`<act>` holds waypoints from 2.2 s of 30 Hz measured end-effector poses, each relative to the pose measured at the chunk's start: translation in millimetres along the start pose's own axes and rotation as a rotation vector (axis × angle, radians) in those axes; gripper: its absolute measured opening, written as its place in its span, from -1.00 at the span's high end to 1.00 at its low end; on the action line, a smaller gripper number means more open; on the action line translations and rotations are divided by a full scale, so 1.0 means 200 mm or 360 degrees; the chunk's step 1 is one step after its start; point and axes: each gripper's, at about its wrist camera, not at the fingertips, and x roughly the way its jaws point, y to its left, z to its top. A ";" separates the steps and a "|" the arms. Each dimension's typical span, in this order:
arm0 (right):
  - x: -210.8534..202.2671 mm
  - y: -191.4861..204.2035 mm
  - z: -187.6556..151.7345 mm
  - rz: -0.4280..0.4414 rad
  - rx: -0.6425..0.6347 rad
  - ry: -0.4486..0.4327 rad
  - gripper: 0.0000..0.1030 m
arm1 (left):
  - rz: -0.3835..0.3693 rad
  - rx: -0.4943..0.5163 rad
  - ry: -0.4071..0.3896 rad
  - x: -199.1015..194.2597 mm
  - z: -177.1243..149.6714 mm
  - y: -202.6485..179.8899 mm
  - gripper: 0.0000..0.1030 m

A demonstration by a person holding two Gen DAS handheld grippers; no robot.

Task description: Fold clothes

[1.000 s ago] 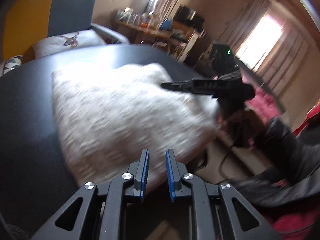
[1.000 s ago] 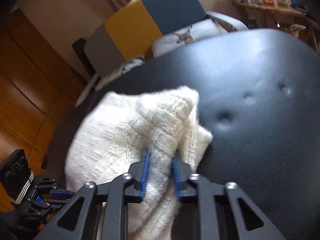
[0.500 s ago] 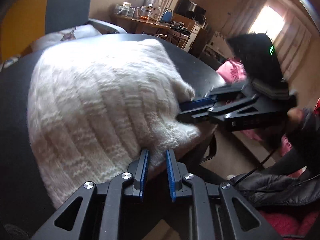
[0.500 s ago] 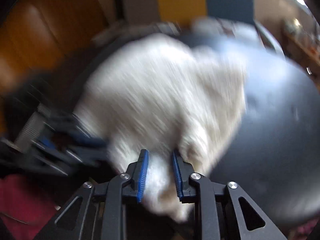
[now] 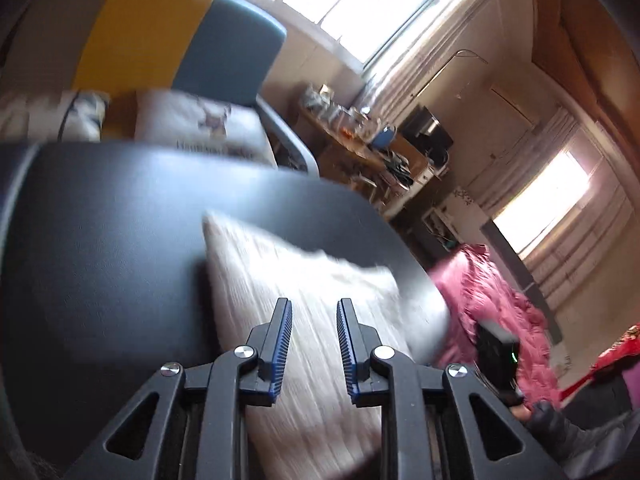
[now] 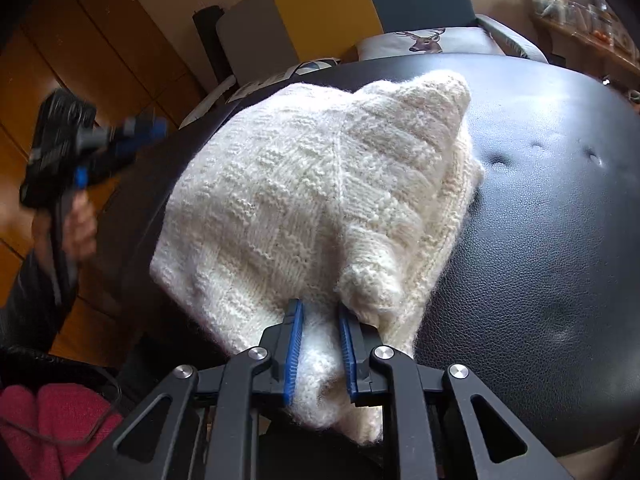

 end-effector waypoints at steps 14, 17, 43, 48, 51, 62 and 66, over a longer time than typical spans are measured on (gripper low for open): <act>-0.01 -0.04 0.00 0.0115 0.0175 -0.0005 0.65 | 0.0452 0.0455 0.0452 0.75 -0.01 0.12 0.63; -0.01 -0.06 0.00 0.0146 0.0212 -0.0005 0.65 | 0.0426 0.0389 0.0419 0.72 0.00 0.14 0.64; -0.06 -0.41 0.17 0.0460 0.0839 -0.0257 -1.00 | -0.0247 -0.0669 0.0374 0.45 -0.21 0.49 -0.16; 0.11 -0.41 0.24 0.0534 0.0830 -0.0120 -1.00 | -0.0245 -0.0555 0.0439 0.52 -0.17 0.46 -0.25; 0.18 -0.36 0.29 0.0526 0.0772 -0.0074 -1.00 | -0.0244 -0.0521 0.0479 0.59 -0.15 0.46 -0.34; 0.09 -0.19 0.19 0.0305 0.0596 -0.0129 -0.16 | -0.0048 -0.0095 0.0339 0.56 -0.18 0.18 0.23; 0.06 -0.14 0.17 0.0278 0.0570 -0.0185 -0.08 | -0.0072 -0.0079 0.0275 0.50 -0.19 0.14 0.27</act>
